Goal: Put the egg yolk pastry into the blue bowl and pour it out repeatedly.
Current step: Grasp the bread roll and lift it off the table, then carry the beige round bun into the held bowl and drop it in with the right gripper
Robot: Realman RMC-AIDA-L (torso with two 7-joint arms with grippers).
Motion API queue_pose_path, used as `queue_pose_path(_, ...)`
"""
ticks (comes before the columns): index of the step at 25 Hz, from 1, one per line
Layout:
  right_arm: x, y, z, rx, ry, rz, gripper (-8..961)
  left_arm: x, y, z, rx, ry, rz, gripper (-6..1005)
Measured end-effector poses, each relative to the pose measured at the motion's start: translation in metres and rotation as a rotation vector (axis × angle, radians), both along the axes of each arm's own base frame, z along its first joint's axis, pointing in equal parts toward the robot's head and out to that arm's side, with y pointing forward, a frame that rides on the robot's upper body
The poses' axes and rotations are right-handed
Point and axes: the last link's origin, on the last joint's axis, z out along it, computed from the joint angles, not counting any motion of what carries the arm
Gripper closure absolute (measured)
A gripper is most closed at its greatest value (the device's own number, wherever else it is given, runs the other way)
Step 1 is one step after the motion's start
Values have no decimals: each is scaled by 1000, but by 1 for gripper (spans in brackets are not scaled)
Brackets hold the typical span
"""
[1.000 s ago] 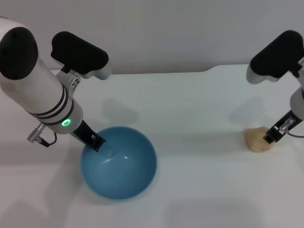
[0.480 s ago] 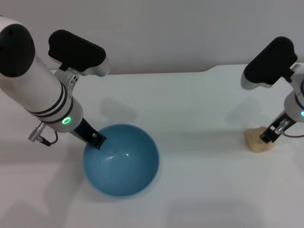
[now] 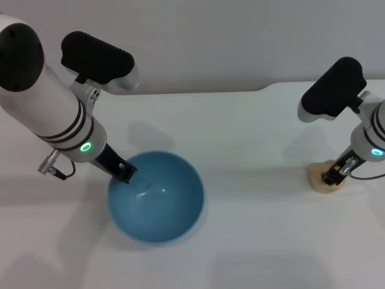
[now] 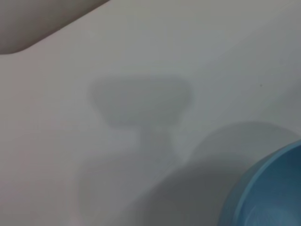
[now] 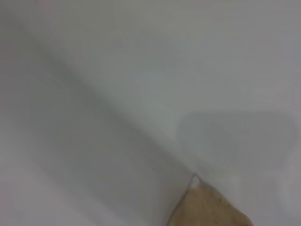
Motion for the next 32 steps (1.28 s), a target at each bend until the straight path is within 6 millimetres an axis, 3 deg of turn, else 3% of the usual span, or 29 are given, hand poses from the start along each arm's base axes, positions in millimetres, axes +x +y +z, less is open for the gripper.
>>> queue_pose_path(8,2,-3,-3,-11,4,-5,580,2,3,4,13,1,7,1001)
queue_pose_path(12,-6,-3,0,-9,14,12,718,7,5,4,10,7,-9,1001)
queue_pose_path(19,-32,-5,13,24,67,80,791,14,8,5,5,10,-29,1001)
queue_pose_path(23,-59,-7,21,42,135,147,815,17,9,5,4,11,-36,1001)
queue_pose_path(24,-75,-6,23,49,162,205,820,17,10,5,4,12,-38,1001)
queue_pose_path(25,-75,-6,23,49,162,205,824,19,10,4,2,12,-42,1001)
queue_pose_path(32,-164,-10,7,33,388,496,854,25,10,1,-8,11,-60,1000)
